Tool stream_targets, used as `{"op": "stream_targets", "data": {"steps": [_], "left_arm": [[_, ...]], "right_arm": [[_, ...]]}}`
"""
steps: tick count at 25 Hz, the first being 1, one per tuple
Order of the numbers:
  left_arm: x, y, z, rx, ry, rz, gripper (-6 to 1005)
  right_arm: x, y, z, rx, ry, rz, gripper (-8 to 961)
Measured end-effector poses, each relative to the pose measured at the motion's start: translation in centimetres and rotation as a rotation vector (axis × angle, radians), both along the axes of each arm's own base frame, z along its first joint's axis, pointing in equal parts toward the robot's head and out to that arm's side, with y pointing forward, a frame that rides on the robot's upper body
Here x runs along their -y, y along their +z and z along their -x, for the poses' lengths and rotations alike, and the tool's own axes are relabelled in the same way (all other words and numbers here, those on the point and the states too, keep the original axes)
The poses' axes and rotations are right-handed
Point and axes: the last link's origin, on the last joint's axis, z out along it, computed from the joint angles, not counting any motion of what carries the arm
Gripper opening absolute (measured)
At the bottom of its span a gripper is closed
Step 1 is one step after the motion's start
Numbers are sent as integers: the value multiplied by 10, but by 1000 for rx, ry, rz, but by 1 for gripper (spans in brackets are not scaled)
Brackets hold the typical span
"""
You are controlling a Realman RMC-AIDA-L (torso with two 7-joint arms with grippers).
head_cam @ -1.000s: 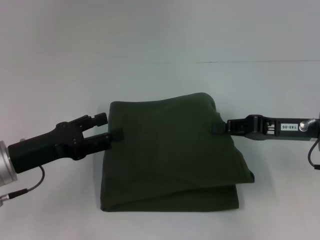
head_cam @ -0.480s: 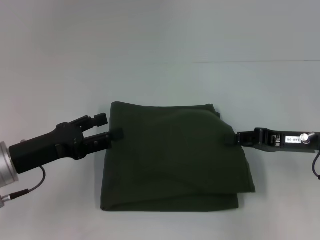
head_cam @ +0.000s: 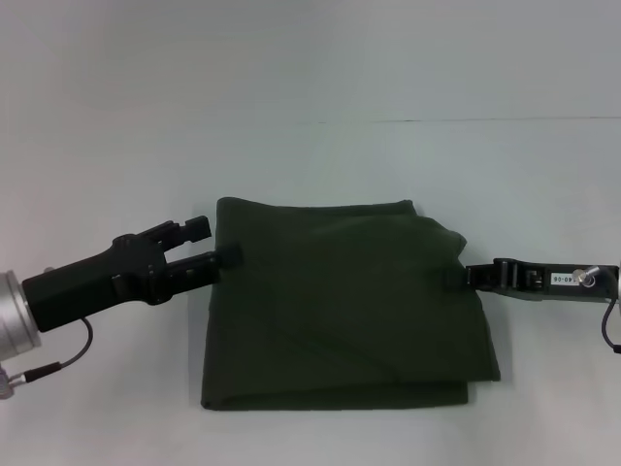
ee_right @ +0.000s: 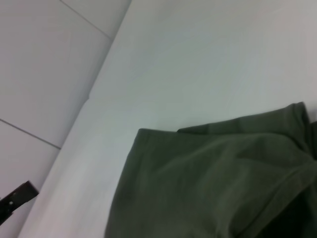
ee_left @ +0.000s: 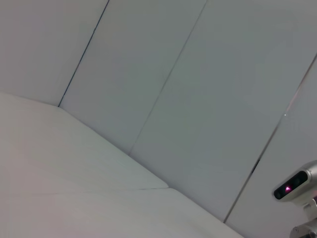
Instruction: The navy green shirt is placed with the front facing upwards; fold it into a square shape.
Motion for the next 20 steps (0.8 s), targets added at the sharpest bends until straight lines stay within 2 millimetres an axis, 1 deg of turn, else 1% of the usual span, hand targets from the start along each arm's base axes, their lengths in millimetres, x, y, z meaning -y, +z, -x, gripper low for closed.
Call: {"op": "stream_targets", "data": {"steps": [2,7,12,20], "left_arm": [[-1,-1,-1,2,2,2,886],[-2,-3,0,-1,6,-2,886],[-3,-4,0,-3,11,-6,886],[-4,-2,0,-8,11,-13,887]], "right_arm": [[-1,0,-1,7,5,-11,37],[-3,4,1,6,20,-20,94],[-7,9,1,-6,-18,-20,261],[-14,34,-10,-5,-109,-32,506]]}}
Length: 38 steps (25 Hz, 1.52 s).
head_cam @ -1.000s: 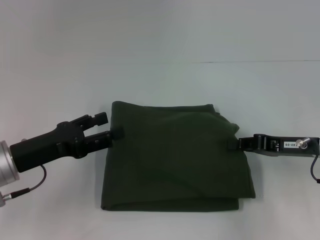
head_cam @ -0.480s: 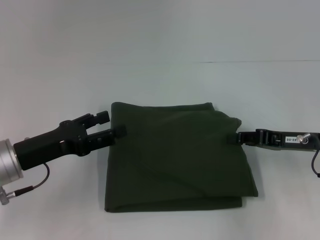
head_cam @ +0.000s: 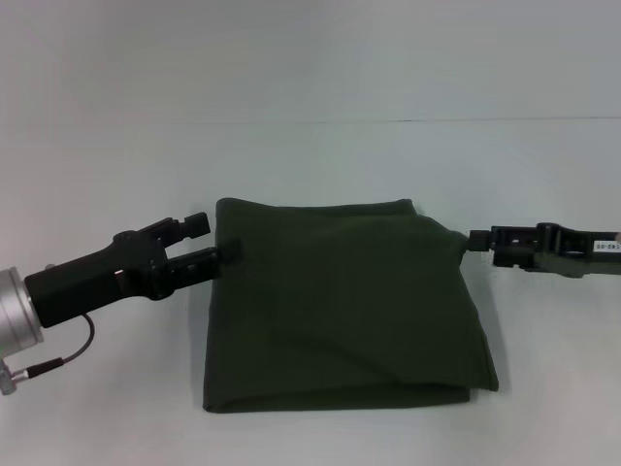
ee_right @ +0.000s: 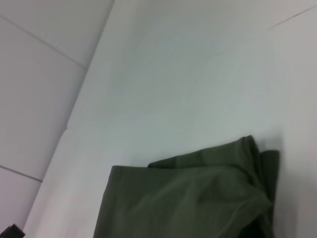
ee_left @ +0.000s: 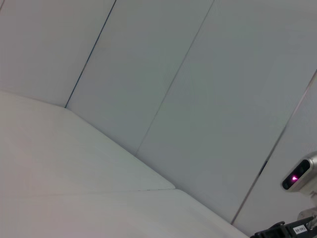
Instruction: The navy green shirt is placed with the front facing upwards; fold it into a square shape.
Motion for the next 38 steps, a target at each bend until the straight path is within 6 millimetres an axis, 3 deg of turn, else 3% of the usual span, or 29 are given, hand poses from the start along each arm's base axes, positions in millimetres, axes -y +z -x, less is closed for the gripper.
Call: {"op": "stream_targets", "data": {"steps": [6,11,25,38], "left_arm": [[-1,4,4,-21,1,-8,886],[-2,5,8,-43,11,-26,885],[-8,6,12,-79,30,-59,886],[-9,3,12,-88,30,-67,885]], "right_arm": [[5,-3,-1,-35,-47,56,781],[8,-21,1,-68,-77,90,840],[12,-59,16,-116,-111,127,839],[-3,-78,28,-152,-70,-55,837]]}}
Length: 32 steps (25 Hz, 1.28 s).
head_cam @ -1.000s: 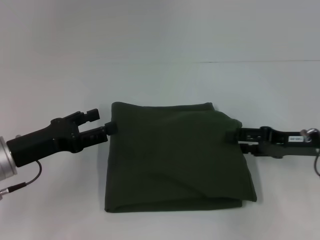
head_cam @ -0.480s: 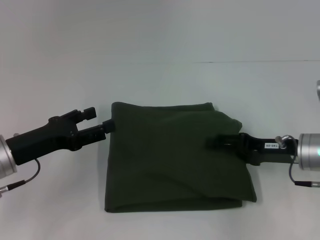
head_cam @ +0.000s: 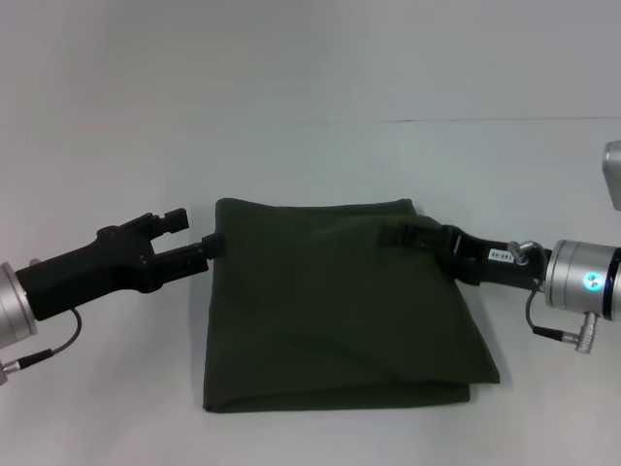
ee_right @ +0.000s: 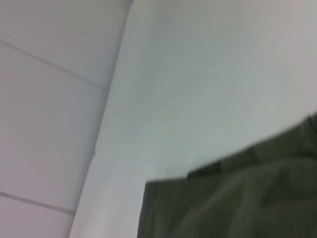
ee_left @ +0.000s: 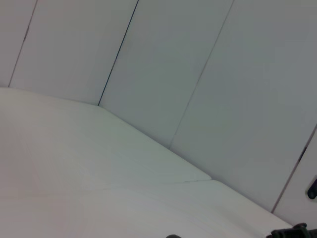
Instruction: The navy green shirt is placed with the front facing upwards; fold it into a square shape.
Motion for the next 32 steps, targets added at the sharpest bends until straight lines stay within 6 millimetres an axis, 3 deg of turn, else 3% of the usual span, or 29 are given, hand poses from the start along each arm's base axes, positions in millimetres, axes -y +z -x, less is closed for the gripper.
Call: {"op": "stream_targets", "data": {"steps": [14,20,27,32], "left_arm": [[1,0,1,2,6,-6,886],[-1,-2,0,-2,9,-8,886],[-1,-3,2,-1,22,-10,886],[-2,-3,4,-4,33,-17,885]], "right_arm": [[-10,7,-2,17,52,-185,829],[-24,32,2,2,85,-242,826],[-39,76,-8,21,56,-274,823],[-39,85,-8,28,65,-221,820]]}}
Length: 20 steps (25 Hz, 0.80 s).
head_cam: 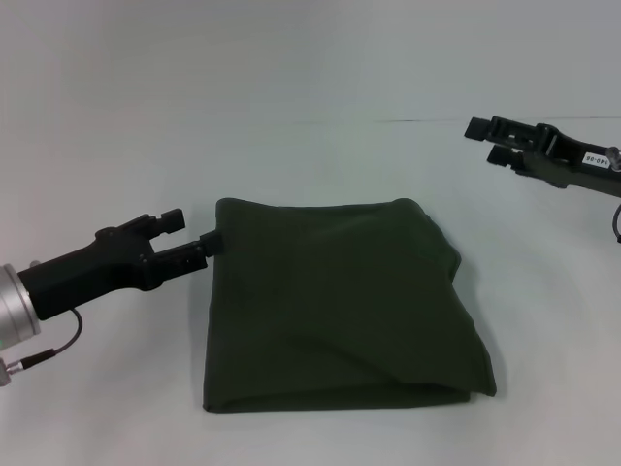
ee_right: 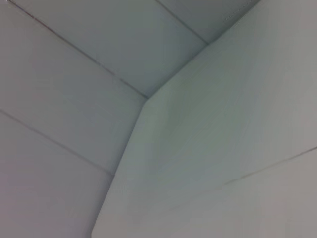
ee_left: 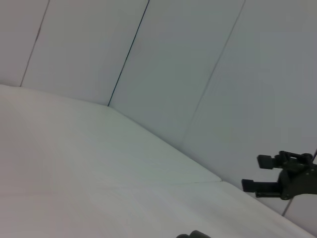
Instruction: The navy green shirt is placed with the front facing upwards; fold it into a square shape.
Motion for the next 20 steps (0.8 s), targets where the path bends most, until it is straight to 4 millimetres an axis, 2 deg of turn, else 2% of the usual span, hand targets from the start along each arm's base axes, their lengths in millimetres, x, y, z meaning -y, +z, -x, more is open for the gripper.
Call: {"op": "stream_targets", "data": {"steps": [6,11,16,20], "left_arm": [[-9,1,0,-4,31,-36,885],[-26,-1,4,-33,124,-74,886],[-39,-3,7,-51,205,-87,886],[-47,-4,5,-59,225,-83,886]], "right_arm": [[8,-8,11,22,81,100,817],[17,-19,12,40,110,155,814],[27,-30,7,88,107,246,812],[36,-31,0,90,100,273,810]]}}
